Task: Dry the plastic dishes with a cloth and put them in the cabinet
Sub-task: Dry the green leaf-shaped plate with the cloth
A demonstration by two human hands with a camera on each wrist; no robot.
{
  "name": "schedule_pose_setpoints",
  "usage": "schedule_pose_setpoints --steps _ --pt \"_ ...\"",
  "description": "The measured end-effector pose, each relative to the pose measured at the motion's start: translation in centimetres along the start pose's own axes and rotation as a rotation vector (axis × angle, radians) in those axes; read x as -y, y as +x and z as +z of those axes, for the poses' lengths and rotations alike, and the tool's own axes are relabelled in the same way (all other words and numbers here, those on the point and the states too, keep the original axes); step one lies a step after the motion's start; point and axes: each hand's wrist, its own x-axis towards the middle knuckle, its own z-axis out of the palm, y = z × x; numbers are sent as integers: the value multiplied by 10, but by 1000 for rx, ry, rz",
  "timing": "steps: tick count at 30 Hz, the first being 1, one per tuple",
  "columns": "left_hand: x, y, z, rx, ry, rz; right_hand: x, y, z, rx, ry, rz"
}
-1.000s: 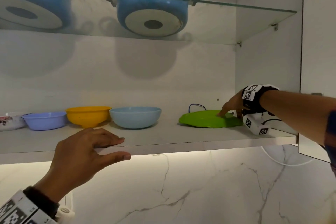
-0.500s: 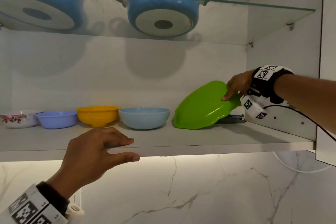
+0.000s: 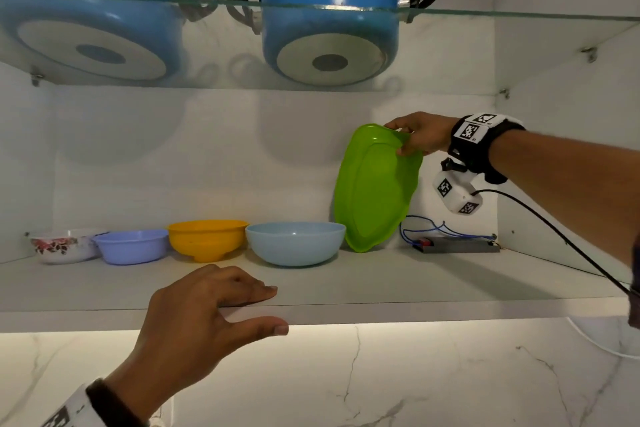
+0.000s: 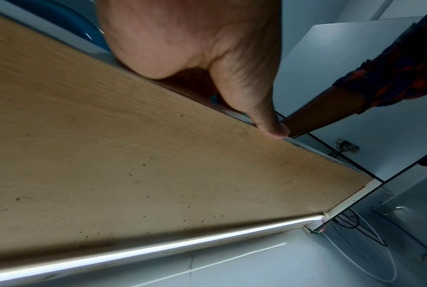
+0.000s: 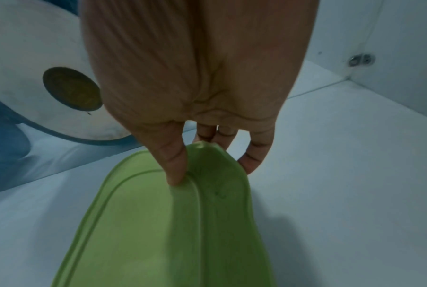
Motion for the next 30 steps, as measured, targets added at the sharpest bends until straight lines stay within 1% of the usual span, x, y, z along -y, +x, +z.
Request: schedule_pose_setpoints --steps 3,8,11,13,19,22,26,30 --pt "1 3 0 4 4 10 7 18 4 9 -68 -75" --pt "0 4 1 -9 5 38 8 45 6 40 -152 -118" --pt "-1 4 2 -25 6 41 7 54 10 44 -248 -167" --pt "-2 3 2 -12 15 30 7 60 17 19 -277 -214" --pt "-5 2 -1 -13 7 11 8 64 34 -120 -292 -344" --pt "-5 2 0 -18 1 17 3 63 37 -194 -335 -343" --pt "-3 2 0 -13 3 21 3 62 43 -252 -358 -328" --pt "-1 2 1 -8 13 30 5 60 49 -281 -358 -255"
